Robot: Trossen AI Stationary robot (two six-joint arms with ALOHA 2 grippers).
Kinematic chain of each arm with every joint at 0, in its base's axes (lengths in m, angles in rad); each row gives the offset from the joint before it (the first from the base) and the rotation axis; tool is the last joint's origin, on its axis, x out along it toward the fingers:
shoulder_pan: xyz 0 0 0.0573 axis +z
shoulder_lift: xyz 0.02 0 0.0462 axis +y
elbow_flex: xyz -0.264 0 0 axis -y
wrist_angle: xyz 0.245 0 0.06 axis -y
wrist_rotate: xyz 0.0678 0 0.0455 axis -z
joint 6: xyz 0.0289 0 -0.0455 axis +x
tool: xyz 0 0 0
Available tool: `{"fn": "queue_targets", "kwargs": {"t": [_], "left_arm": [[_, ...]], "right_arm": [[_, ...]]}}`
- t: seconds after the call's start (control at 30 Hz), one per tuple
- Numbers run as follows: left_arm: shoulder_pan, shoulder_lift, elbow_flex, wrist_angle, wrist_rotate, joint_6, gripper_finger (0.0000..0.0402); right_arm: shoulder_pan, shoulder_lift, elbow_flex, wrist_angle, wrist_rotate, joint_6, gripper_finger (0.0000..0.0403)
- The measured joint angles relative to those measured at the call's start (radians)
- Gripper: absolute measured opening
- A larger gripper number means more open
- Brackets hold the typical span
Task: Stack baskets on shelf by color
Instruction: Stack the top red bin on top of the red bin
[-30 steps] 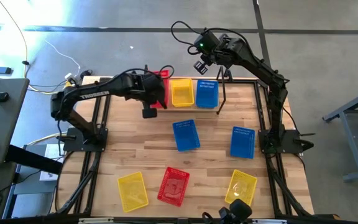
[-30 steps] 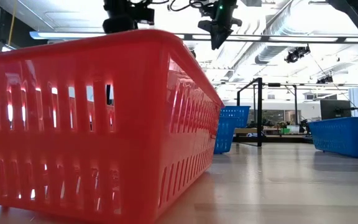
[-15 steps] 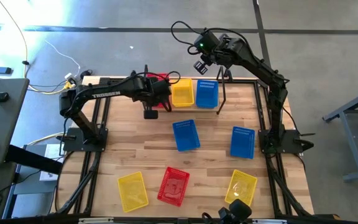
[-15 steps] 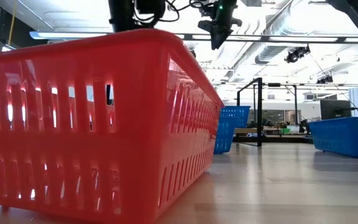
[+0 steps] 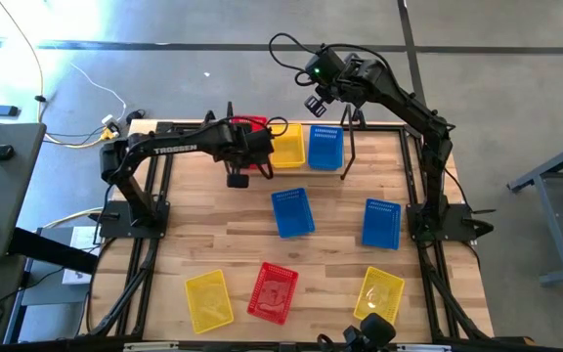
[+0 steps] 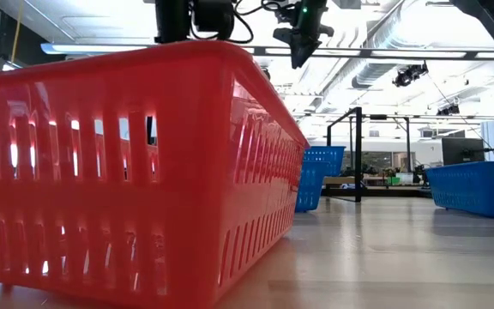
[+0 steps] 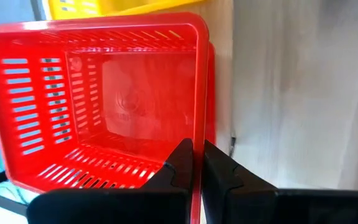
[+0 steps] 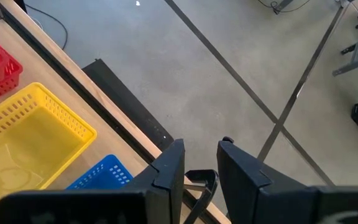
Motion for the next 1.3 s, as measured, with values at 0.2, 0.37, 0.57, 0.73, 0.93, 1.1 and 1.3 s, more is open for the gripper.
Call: {"fn": "queue_targets", "kwargs": {"t": [0.2,0.37,0.57,0.73,0.93,1.1,1.3], "left_arm": [[0.0,0.013,0.0,0.001,-0.017,0.014,0.0],[0.003,0.04,-0.002,0.003,-0.034,0.023,0.0],[0.004,0.076,-0.003,0.004,-0.031,0.025,0.0],[0.004,0.078,-0.003,0.014,-0.025,0.025,0.0004],[0.012,0.078,-0.003,0.014,-0.025,0.023,0.0019],[0.011,0.078,-0.003,0.018,0.0,0.007,0.0039],[0.011,0.078,-0.003,0.018,0.042,-0.037,0.0084]], "right_arm": [[0.0,0.0,0.0,0.0,0.0,0.001,0.0083],[0.0,0.0,0.0,0.0,0.0,0.0,0.0083],[0.0,0.0,0.0,0.0,0.0,0.0,0.0083],[0.0,0.0,0.0,0.0,0.0,0.0,0.0083],[0.0,0.0,0.0,0.0,0.0,-0.001,0.0083],[0.0,0.0,0.0,0.0,0.0,-0.001,0.0083],[0.0,0.0,0.0,0.0,0.001,-0.001,0.0083]]}}
